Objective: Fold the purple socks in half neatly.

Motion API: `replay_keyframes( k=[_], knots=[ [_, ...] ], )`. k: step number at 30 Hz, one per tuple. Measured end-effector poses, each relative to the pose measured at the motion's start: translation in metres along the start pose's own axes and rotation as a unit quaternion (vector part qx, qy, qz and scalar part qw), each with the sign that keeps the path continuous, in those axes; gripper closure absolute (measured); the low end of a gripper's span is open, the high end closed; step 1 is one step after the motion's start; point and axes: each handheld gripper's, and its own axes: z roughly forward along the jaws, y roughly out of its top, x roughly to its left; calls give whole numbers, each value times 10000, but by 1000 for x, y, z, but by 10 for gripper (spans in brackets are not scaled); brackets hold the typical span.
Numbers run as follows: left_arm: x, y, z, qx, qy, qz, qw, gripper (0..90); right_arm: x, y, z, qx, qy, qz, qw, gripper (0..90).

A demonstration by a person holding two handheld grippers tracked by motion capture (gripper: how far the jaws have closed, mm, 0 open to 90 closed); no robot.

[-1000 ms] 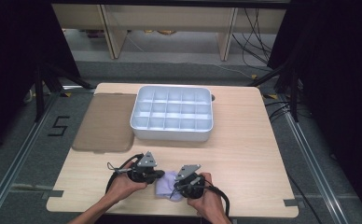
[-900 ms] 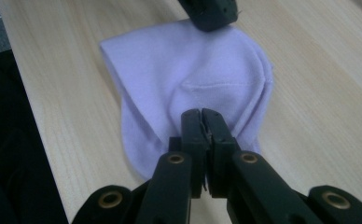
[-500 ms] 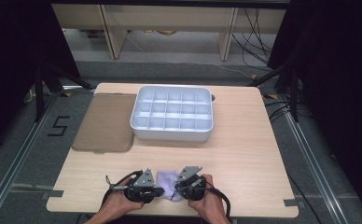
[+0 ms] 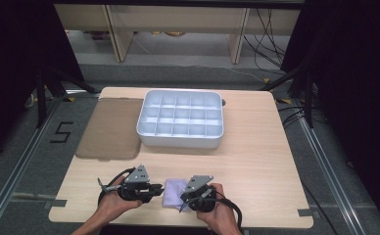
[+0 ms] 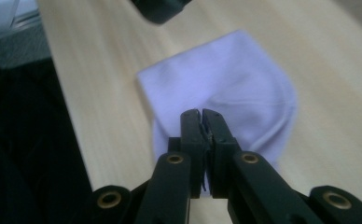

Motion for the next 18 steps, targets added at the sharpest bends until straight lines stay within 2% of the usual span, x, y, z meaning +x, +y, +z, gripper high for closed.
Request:
replay_keyframes(
  k=[1, 2, 3, 4, 5, 7, 9, 10, 11, 13, 14, 15, 16, 18],
  knots=[
    [-2, -1, 0, 4, -50, -112, 9999, 761, 2, -1, 3, 73, 32, 11, 10000, 881],
    [-2, -2, 0, 48, -59, -107, 9999, 739, 3, -2, 5, 187, 85, -70, 9998, 883],
    [-1, -2, 0, 85, -74, -13, 9999, 719, 3, -3, 8, 189, 87, -108, 9997, 889],
    [-1, -3, 0, 111, -68, -39, 9999, 694, 5, -3, 8, 228, 101, -11, 9997, 890],
    [0, -3, 1, 115, -46, -119, 9999, 671, 4, -2, 9, 228, 121, -106, 9996, 890],
    [3, -3, 3, 146, -100, -283, 9994, 630, 6, -1, 12, 129, 111, -25, 9999, 892],
    [7, -4, 5, 230, -148, -373, 9989, 594, 7, -1, 16, 128, 226, 166, 9995, 898],
    [8, -5, 7, 267, -121, -507, 9983, 581, 8, -1, 19, 77, 234, 186, 9995, 898],
    [8, -5, 7, 267, -121, -507, 9983, 557, 8, -1, 19, 77, 234, 186, 9995, 898],
    [10, -6, 8, 324, -115, -572, 9978, 554, 13, 3, 22, 121, 144, 208, 9996, 898],
    [10, -6, 9, 325, -124, -622, 9975, 550, 12, 3, 24, 51, 150, 105, 9998, 899],
    [11, -6, 10, 320, -138, -690, 9970, 549, 13, 4, 24, 100, 178, 201, 9996, 899],
    [11, -5, 12, 354, -144, -719, 9967, 548, 13, 5, 25, 12, 190, 166, 9997, 899],
    [12, -4, 16, 376, -170, -772, 9962, 548, 13, 5, 25, 58, 173, 169, 9997, 899]
  ],
)
